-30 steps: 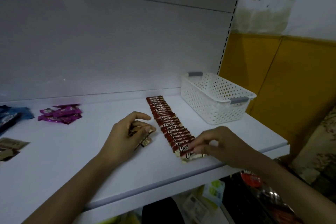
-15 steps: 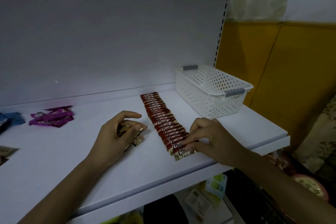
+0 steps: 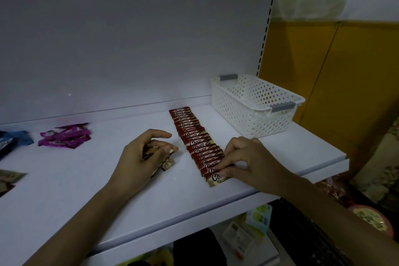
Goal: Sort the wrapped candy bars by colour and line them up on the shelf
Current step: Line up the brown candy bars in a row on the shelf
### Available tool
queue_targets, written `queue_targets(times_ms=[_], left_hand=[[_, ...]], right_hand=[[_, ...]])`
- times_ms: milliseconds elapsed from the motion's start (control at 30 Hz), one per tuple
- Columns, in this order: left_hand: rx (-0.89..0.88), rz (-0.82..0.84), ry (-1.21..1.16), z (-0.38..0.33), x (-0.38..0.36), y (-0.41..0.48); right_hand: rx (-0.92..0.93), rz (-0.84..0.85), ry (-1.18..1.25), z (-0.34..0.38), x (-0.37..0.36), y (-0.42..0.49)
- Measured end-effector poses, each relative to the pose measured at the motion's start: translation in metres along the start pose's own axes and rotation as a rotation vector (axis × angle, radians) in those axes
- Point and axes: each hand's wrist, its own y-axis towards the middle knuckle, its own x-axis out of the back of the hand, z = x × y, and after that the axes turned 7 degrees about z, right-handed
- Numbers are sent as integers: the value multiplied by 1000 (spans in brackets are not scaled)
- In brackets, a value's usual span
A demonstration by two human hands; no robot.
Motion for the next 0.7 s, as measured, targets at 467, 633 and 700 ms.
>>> queue_targets(times_ms=[467,633,700], left_hand=[[-2,-34,-138,-3,0,3],[190,-181,-729,-8,10,6],[254,-238,-817,-7,14,7]], right_hand=[[-62,-60,98,18,2,14],[-131,51,113,58,-17,57],[-123,62,75,75,-28,78]])
